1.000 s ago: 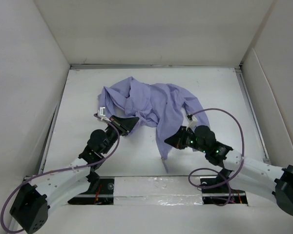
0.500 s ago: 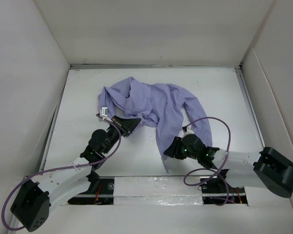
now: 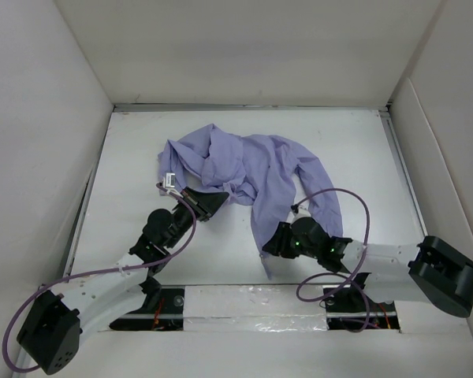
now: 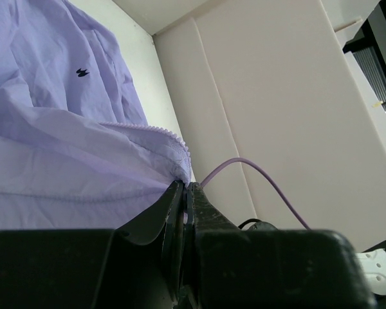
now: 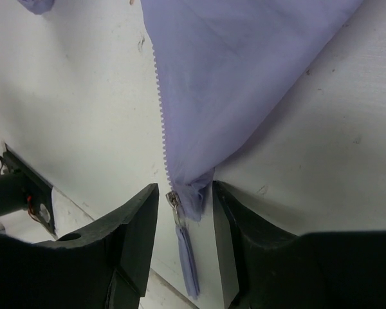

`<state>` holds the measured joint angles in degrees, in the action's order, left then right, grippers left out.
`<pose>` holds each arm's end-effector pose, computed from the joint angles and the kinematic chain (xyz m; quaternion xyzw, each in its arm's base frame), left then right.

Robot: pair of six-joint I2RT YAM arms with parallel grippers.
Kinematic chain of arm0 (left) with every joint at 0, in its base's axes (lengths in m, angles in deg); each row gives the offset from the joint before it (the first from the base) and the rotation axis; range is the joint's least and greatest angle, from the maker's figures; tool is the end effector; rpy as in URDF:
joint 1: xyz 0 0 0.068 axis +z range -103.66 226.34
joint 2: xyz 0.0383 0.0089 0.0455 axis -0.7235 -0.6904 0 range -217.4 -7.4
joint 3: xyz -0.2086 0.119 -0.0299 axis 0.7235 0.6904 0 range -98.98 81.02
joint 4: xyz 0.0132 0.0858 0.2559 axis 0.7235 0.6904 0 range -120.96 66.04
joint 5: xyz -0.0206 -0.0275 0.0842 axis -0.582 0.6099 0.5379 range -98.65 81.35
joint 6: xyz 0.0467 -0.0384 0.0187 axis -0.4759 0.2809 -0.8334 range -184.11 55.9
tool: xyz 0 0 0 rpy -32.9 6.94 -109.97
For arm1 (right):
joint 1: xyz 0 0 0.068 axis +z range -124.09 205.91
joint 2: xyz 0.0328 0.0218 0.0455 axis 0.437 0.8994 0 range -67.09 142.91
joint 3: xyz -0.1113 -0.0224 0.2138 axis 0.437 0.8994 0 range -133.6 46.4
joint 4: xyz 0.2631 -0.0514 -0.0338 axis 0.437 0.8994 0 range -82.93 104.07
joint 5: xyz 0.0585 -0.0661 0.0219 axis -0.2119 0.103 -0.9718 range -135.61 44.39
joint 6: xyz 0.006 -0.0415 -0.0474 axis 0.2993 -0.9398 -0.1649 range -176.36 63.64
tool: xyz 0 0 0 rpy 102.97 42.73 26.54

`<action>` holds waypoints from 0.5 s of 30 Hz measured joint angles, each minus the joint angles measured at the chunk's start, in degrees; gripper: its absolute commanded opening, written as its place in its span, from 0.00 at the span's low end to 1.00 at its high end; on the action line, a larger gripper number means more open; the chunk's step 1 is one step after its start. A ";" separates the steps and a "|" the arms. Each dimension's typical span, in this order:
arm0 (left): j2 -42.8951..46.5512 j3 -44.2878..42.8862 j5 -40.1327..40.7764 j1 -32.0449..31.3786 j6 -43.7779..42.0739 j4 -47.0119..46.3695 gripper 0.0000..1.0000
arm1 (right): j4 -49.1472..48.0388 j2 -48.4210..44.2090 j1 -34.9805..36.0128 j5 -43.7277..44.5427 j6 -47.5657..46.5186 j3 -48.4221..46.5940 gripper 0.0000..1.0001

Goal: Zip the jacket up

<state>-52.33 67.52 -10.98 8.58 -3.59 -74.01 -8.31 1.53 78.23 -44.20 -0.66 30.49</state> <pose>0.1759 -0.1388 0.2206 -0.1092 0.6224 -0.5945 0.4973 0.1443 0.1850 0.0892 0.0319 0.8956 0.3524 0.2696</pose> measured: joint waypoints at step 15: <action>-0.02 0.00 -0.04 0.00 -0.59 0.07 0.00 | 4.92 2.82 1.79 0.13 -2.45 -3.80 0.27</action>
<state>-52.35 67.52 -11.02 8.58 -4.18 -73.94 -3.39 4.34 80.02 -44.06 -3.11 26.69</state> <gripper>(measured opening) 0.021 0.323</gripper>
